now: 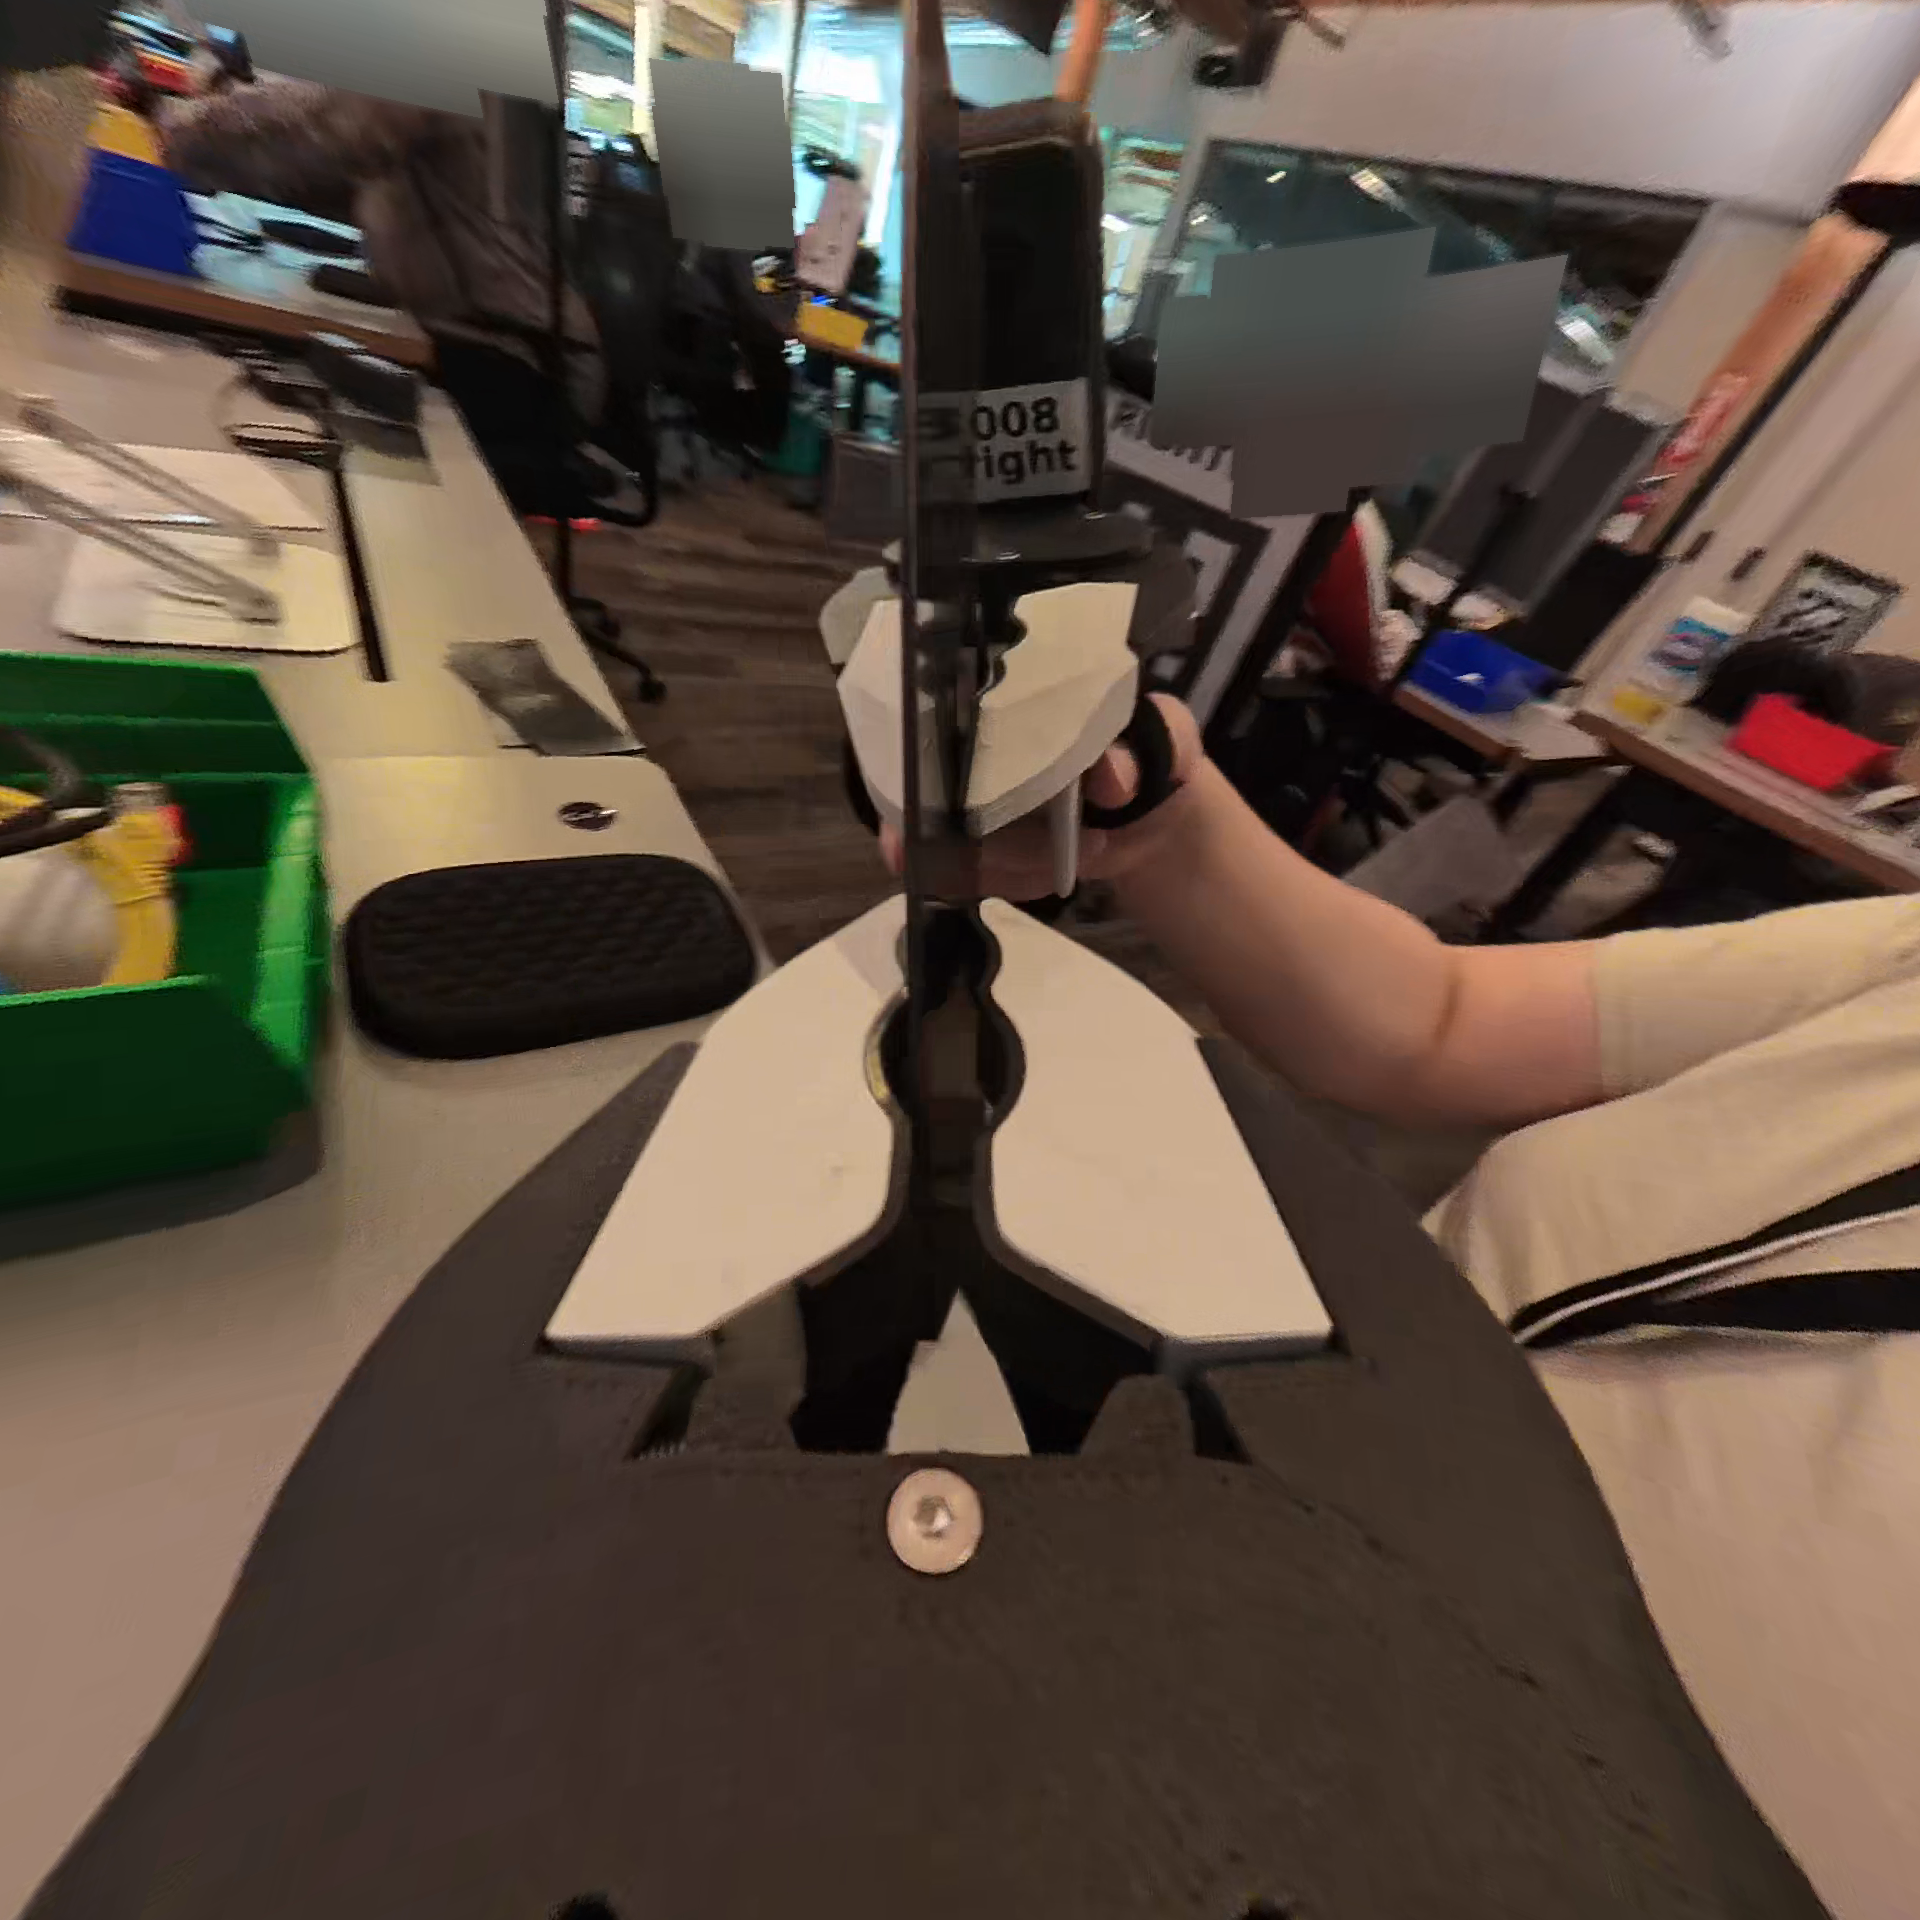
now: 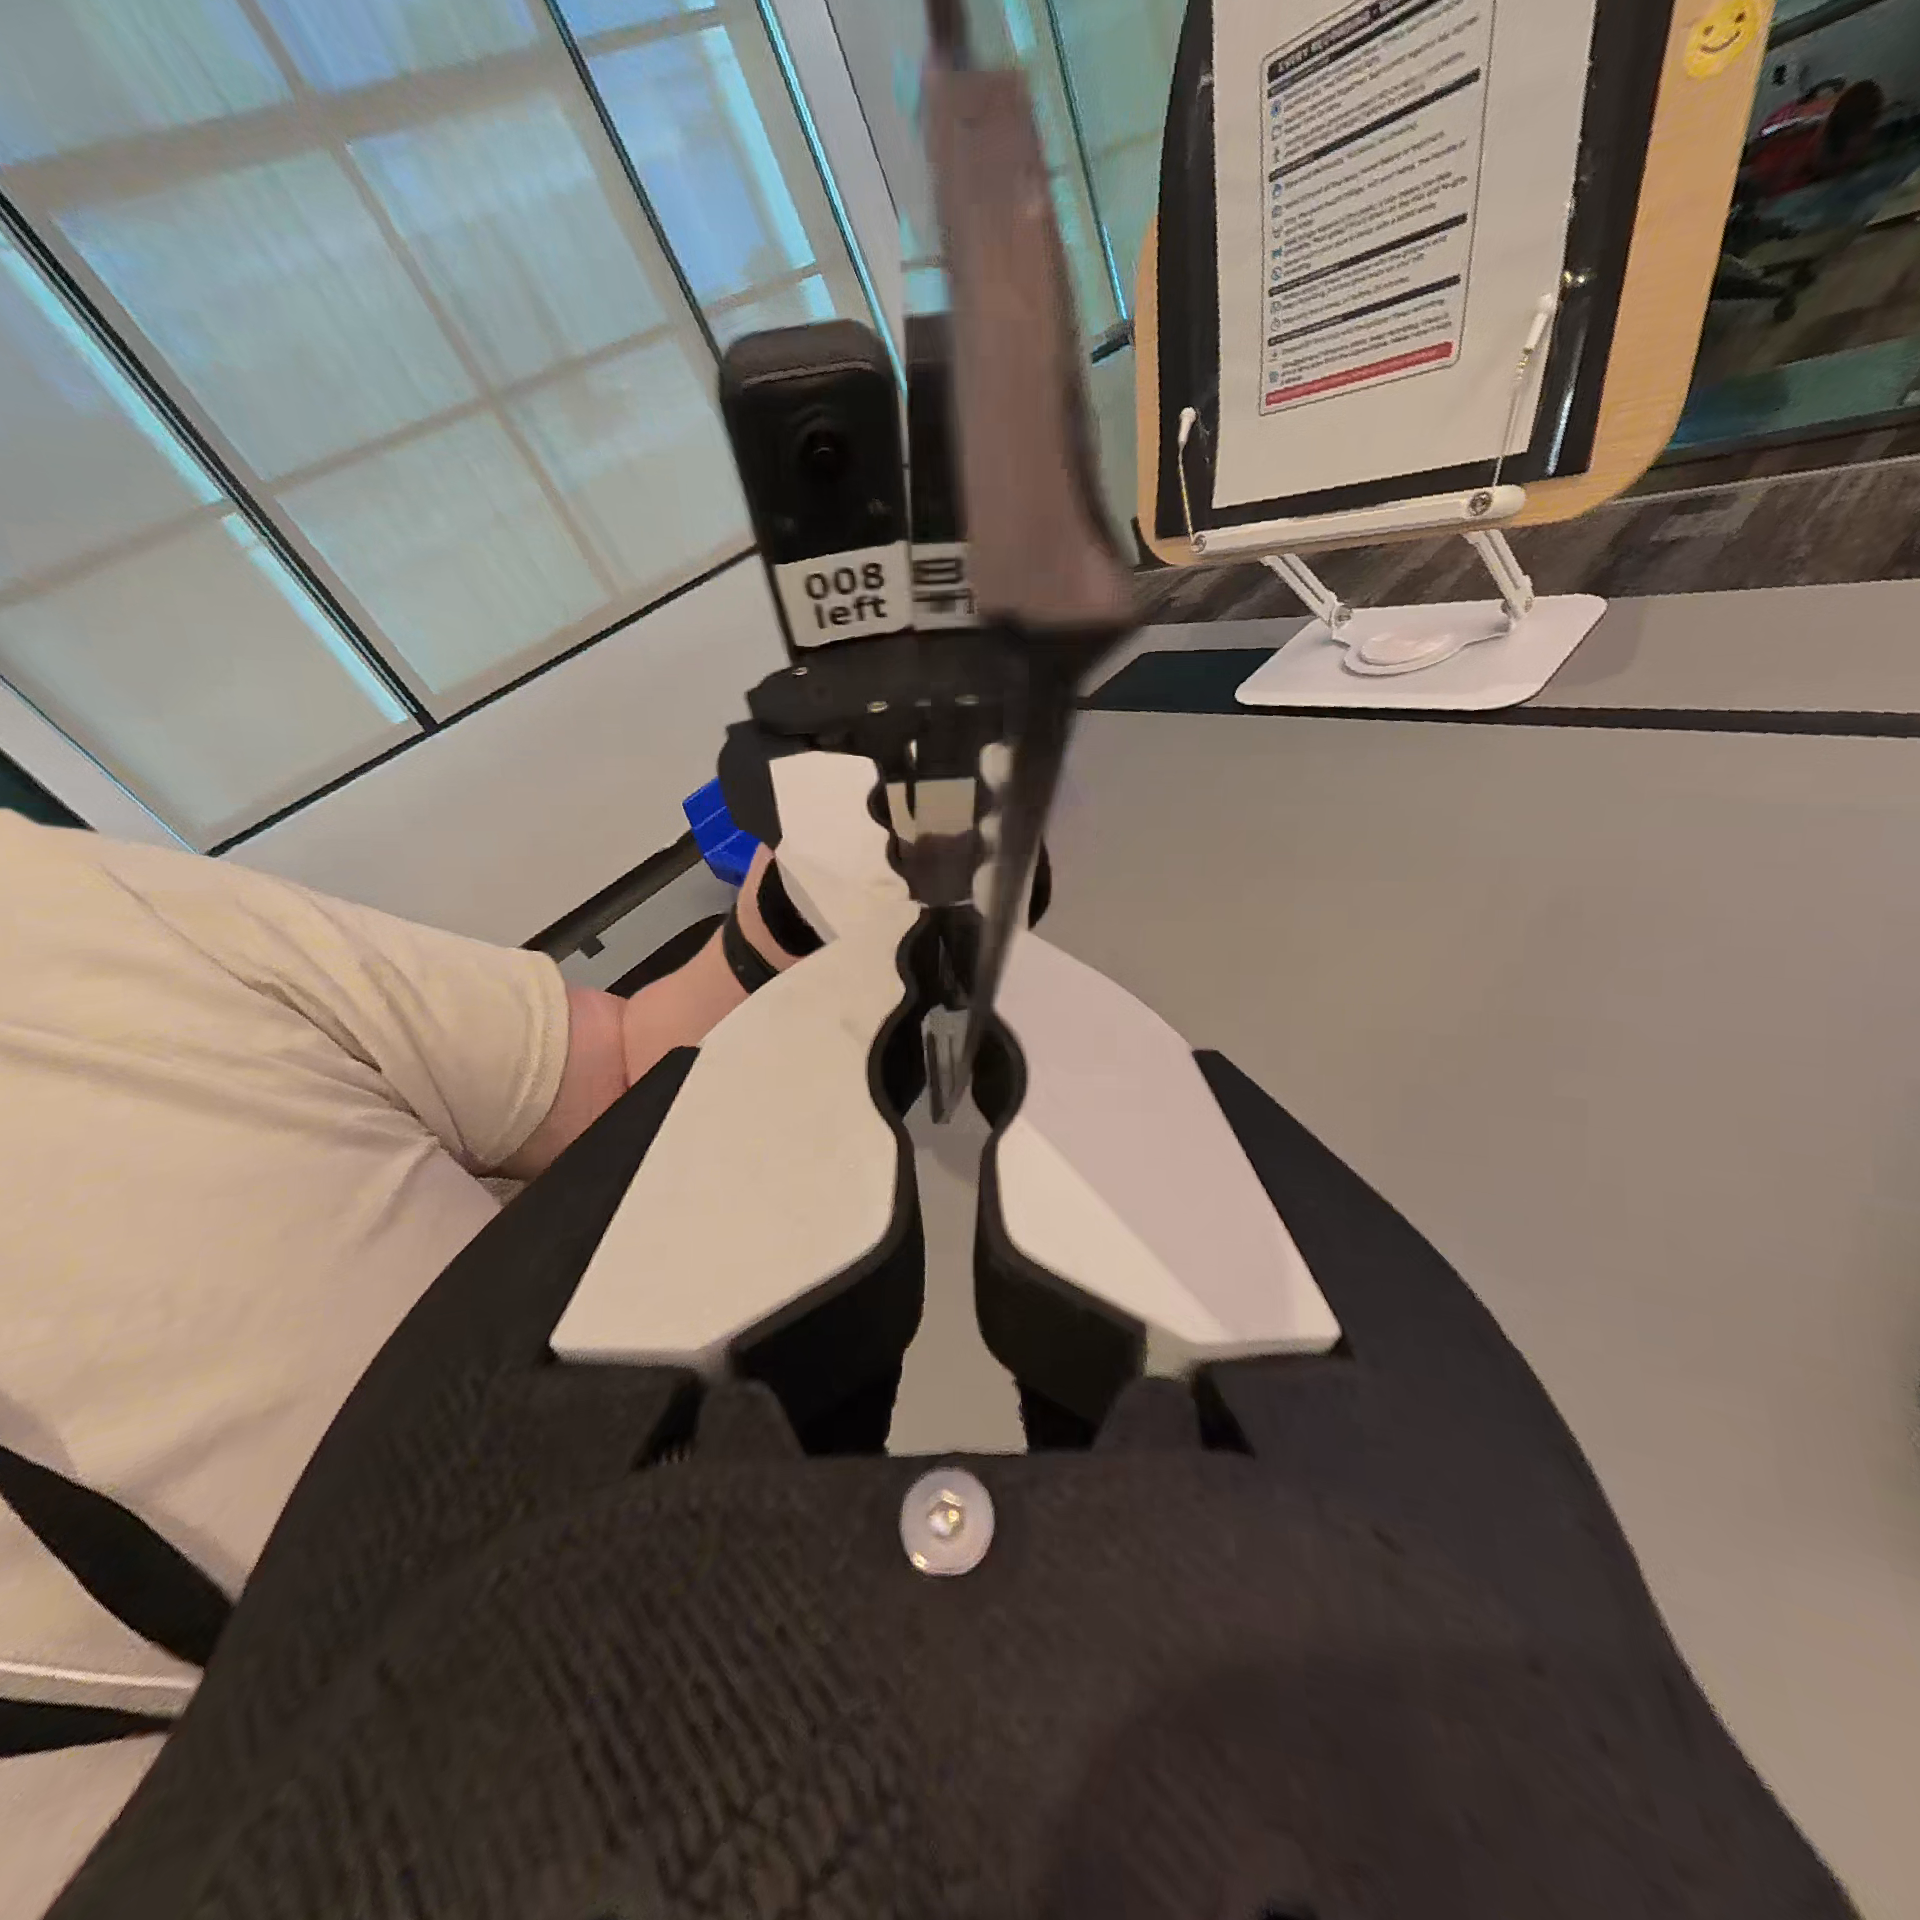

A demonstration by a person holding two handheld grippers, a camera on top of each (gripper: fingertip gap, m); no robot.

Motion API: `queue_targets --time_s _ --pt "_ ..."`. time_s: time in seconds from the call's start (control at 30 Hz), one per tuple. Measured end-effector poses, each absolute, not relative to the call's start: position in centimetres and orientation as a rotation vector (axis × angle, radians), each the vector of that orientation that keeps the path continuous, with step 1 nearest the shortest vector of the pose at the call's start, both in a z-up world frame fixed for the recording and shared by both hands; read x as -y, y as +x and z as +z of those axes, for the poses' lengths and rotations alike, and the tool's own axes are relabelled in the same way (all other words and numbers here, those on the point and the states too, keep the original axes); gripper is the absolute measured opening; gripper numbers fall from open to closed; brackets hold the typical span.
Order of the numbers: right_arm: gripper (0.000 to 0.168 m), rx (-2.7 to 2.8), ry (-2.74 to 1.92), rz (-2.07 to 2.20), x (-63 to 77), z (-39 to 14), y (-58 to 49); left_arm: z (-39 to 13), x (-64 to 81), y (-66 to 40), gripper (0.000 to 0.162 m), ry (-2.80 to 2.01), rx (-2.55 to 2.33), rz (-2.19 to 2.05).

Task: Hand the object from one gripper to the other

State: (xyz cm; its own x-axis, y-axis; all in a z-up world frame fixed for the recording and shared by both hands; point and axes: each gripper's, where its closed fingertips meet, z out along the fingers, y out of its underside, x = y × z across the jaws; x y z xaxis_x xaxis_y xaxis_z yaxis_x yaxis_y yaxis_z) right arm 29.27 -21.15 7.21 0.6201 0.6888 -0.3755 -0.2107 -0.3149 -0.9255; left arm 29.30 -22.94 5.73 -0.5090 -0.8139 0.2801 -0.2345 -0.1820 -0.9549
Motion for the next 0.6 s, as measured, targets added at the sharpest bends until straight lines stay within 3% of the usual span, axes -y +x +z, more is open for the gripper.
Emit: queue_targets --time_s 0.17,0.27,0.3,0.6 --pt "0.006 0.375 -1.561 0.848 22.1 9.9 29.2 8.2 24.1 28.9 0.001 -1.186 -1.544 -1.975" --pt "0.045 0.323 -1.405 0.767 22.3 12.3 28.9 10.2 23.7 27.6 0.001 -1.125 -1.451 -2.007" --pt "0.048 0.306 -1.369 0.745 22.4 12.7 28.9 10.7 23.4 27.2 0.001 -1.102 -1.423 -1.994" --pt "0.043 0.217 -1.179 0.935 21.0 14.6 27.2 12.9 22.1 26.3 0.002 -1.017 -1.295 -1.947"
